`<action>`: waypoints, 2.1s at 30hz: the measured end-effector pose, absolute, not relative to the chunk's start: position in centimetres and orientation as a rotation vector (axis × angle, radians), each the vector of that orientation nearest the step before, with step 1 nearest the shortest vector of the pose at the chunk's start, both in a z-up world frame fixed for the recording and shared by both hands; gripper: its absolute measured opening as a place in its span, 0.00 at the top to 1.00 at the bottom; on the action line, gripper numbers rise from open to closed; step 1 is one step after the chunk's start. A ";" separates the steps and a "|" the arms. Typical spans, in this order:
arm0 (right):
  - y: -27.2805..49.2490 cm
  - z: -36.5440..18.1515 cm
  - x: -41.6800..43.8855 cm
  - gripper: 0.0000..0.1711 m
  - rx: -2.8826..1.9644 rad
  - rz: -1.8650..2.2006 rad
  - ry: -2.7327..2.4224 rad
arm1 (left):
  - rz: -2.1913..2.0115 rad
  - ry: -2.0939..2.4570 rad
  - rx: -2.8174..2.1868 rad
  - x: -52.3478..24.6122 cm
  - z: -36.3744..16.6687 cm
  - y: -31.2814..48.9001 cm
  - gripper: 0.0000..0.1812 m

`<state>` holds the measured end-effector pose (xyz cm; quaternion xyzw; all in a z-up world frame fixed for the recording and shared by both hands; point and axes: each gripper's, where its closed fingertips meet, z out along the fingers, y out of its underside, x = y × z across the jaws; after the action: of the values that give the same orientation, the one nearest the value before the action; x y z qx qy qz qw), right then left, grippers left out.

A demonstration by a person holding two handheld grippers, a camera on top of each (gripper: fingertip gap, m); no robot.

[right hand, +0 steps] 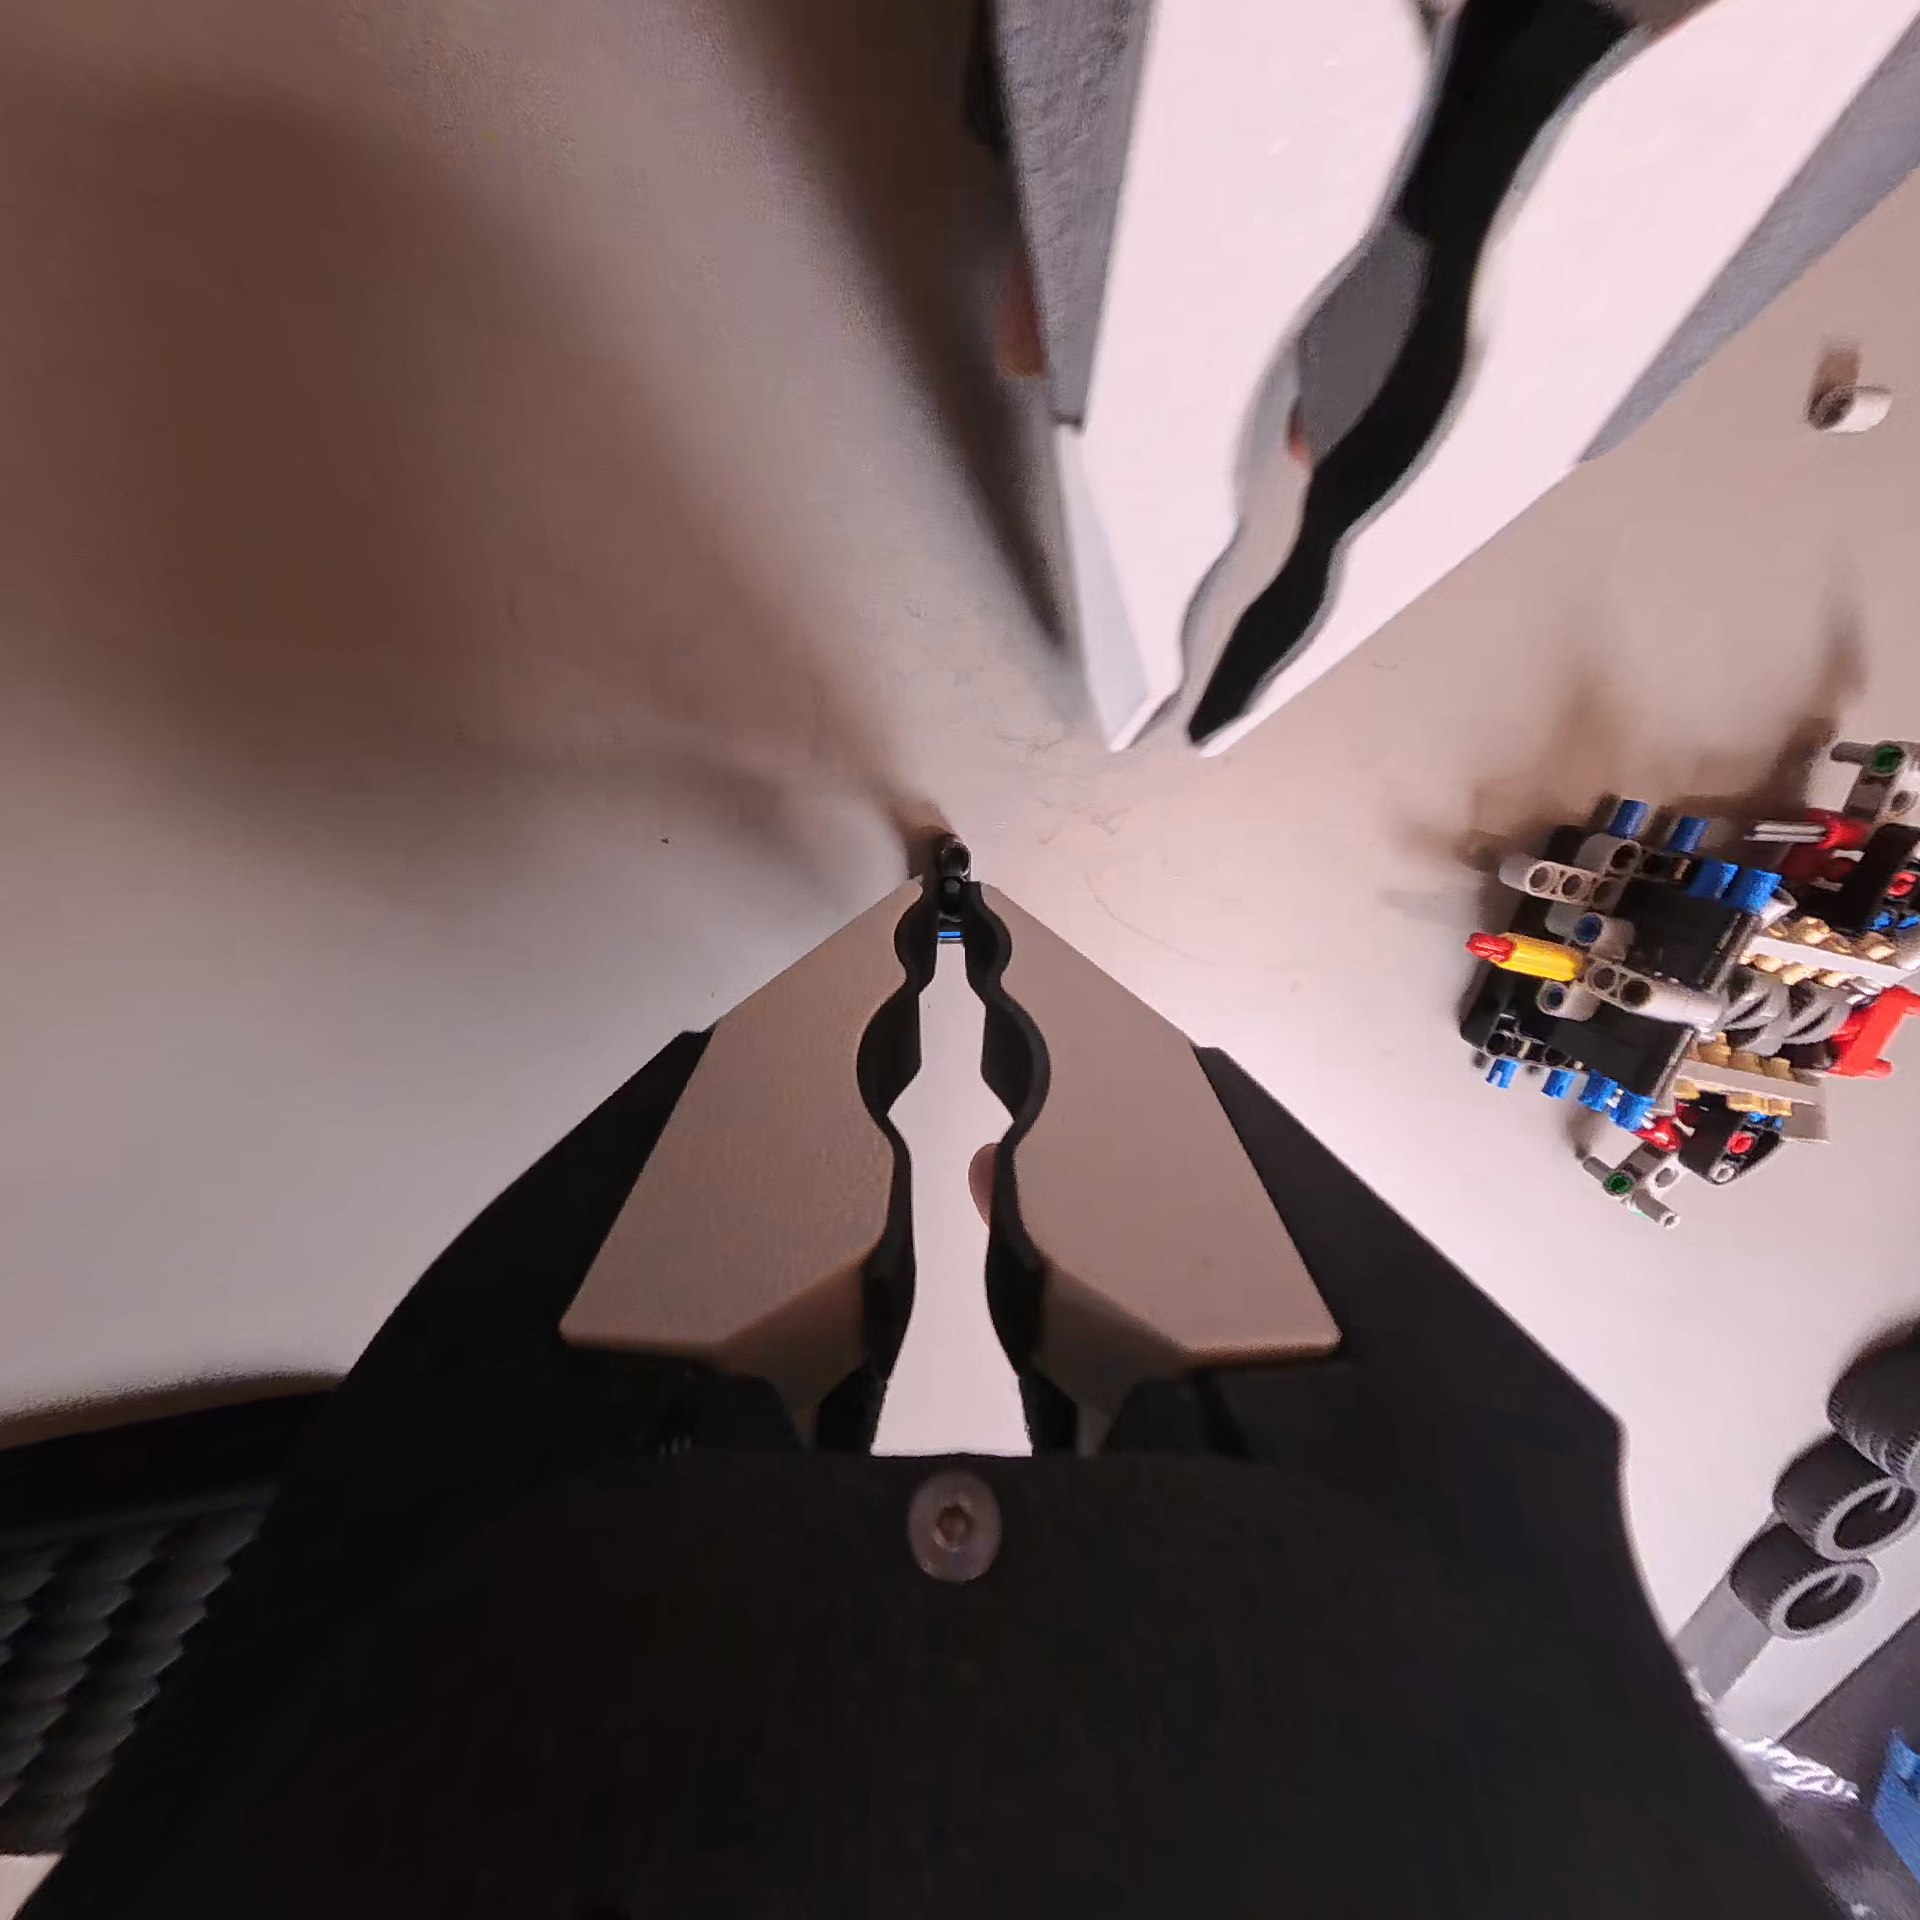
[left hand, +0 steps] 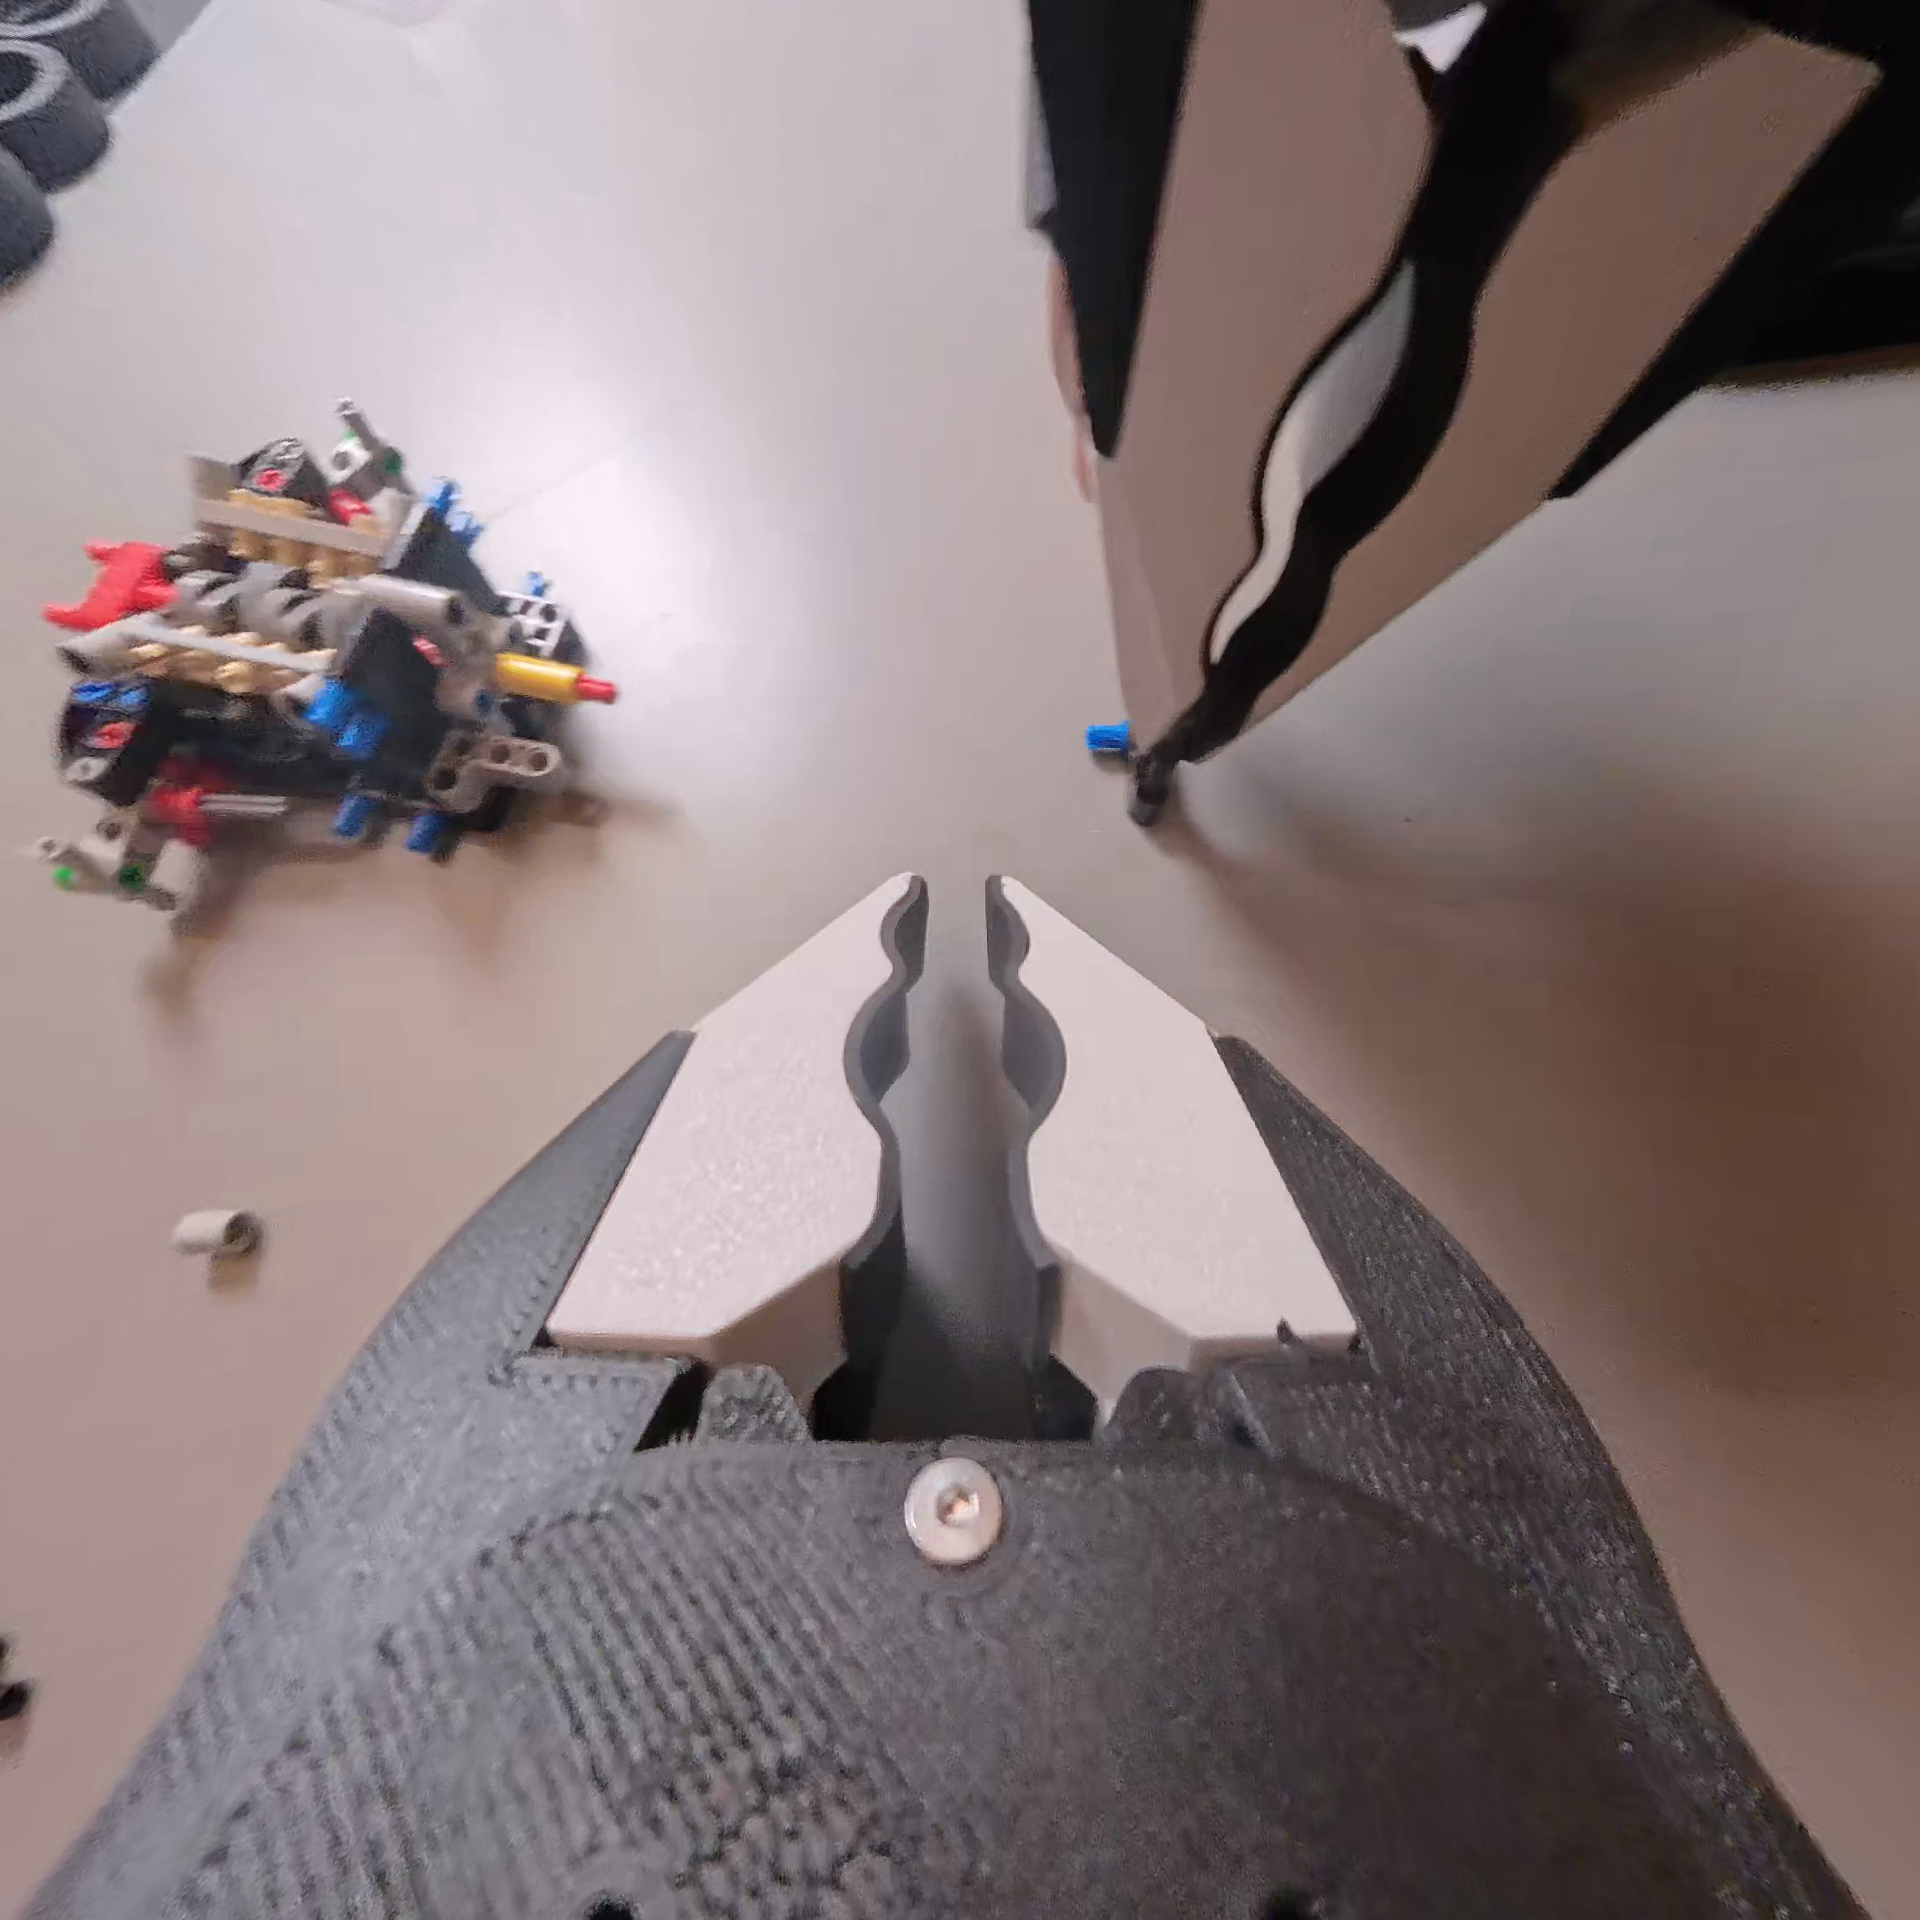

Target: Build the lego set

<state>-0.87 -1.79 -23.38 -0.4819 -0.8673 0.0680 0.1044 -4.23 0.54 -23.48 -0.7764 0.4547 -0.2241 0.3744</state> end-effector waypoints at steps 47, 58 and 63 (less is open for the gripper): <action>-2.1 -23.4 -1.3 0.99 -1.531 0.329 -2.460 | -0.586 1.183 -1.929 -5.0 -21.8 0.4 0.90; -2.1 -23.4 -1.2 0.99 -1.553 0.390 -2.360 | -0.641 1.346 -1.925 -2.4 -23.9 -2.1 0.89; -2.1 -23.4 -1.2 0.99 -1.546 0.395 -2.342 | -0.638 1.371 -1.911 -0.9 -24.3 -2.4 0.90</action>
<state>-1.17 -2.05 -23.40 -0.5393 -0.8165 0.1377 0.1533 -0.89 -2.36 -24.30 -0.7361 0.5281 -0.2456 0.3449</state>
